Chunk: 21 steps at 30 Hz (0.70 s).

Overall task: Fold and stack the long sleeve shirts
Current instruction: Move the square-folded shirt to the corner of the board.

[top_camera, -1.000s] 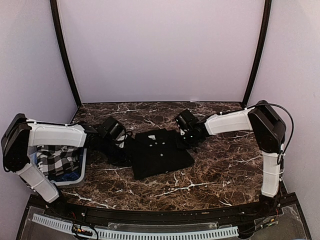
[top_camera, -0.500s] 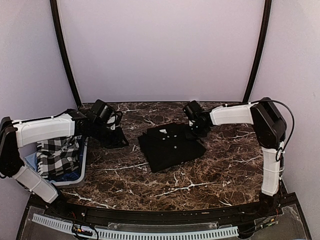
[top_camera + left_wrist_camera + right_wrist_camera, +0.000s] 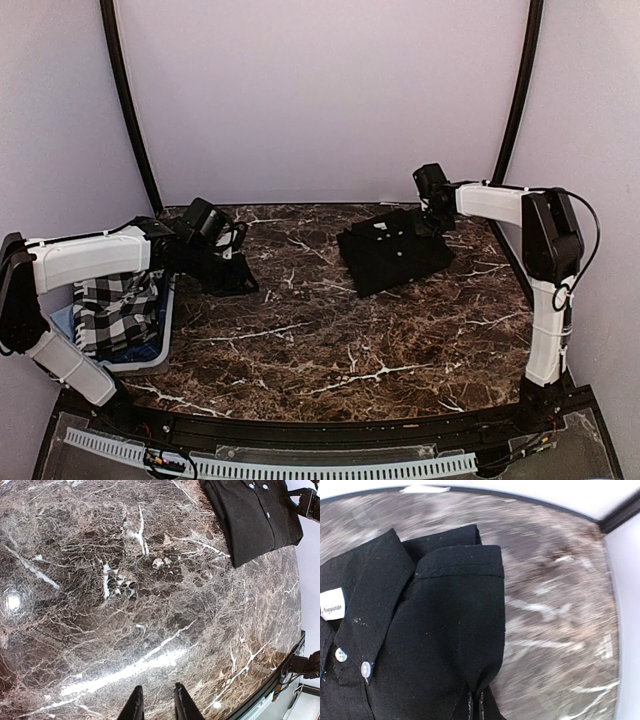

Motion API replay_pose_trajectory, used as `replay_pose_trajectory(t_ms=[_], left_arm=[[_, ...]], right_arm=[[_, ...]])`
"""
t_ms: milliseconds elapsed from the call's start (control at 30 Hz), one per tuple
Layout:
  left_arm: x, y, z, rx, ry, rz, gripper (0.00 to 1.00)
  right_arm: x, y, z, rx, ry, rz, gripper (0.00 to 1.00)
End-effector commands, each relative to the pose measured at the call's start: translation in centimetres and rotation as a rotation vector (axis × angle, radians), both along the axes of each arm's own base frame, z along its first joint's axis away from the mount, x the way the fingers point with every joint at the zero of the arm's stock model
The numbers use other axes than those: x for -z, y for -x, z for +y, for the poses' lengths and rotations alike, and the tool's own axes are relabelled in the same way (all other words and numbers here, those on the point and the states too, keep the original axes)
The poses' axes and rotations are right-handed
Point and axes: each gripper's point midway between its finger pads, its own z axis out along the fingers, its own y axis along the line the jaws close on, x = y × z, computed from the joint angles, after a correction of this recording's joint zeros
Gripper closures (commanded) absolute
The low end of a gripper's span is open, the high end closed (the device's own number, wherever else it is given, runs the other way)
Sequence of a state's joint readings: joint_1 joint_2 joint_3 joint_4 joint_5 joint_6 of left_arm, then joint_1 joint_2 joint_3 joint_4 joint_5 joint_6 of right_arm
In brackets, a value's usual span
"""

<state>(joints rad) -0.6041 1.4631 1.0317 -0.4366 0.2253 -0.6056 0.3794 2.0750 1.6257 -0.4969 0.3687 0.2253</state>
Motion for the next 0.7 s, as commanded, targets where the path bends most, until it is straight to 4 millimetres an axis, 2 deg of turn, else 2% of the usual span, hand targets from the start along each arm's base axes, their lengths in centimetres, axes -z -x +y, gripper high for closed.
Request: replay_pose_trajectory(t_ms=[0,267,467,667], left_arm=[[-0.8,0.0,-0.2,0.020,0.009,-0.007,0.80],[-0.4,-0.2,-0.4,0.011,0.009,0.013,0.80],[0.1,-0.5,-0.7,0.009,0.003,0.027,0.79],[0.2,-1.0,-1.0,0.005,0.006,0.030,0.80]], right_arm=[[-1.2,-2.9,-4.9,0.043,0.091,-0.040,1.00],[-1.1,-6.0,-11.2,0.126,0.124,-0.053,1.00],[-1.4,-7.2,-15.4,0.191,0.150,-0.049,1.00],[-1.6,-7.3,-17.3,0.214,0.141,-0.053,1.00]])
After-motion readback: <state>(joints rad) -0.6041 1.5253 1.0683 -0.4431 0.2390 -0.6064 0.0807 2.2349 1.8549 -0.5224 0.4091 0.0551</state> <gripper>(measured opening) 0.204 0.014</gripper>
